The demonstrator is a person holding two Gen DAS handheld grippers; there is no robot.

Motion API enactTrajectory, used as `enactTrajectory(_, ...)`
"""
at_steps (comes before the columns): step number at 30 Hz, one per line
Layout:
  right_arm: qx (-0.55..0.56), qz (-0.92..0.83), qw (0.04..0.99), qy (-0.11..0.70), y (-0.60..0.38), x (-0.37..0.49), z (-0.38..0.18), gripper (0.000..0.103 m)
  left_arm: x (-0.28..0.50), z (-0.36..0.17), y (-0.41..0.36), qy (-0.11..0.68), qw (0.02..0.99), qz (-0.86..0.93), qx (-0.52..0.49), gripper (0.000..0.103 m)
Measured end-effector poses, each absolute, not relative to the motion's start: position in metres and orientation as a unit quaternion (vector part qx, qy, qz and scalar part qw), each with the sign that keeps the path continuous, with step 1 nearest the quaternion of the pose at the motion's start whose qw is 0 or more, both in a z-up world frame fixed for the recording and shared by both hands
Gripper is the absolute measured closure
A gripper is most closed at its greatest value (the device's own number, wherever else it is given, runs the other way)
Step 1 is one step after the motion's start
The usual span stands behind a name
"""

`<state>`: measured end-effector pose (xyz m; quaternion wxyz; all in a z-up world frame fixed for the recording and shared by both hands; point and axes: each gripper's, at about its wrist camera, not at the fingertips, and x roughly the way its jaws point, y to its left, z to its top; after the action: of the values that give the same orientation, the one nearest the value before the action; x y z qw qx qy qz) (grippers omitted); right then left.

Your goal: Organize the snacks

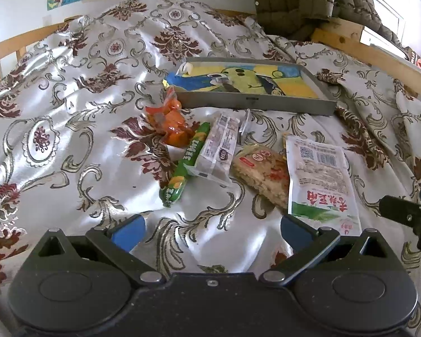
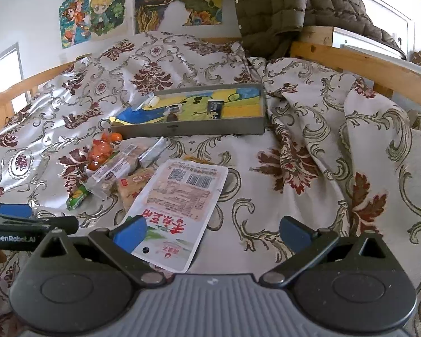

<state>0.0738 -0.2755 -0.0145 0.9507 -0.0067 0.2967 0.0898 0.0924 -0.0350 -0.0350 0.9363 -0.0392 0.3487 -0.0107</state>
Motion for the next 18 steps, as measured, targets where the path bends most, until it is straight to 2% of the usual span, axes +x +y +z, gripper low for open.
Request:
enactTrajectory(10,0.016,0.115,0.945,0.306,-0.278,0.088,-0.023,0.000,0.113,-0.033,-0.041,0.365,0.928,-0.038,-0.062,0.001)
enactTrajectory(18,0.012,0.149,0.937,0.315,-0.277,0.102,-0.034,0.000,0.136,-0.036,-0.047,0.376,0.910,-0.111,-0.134,0.001)
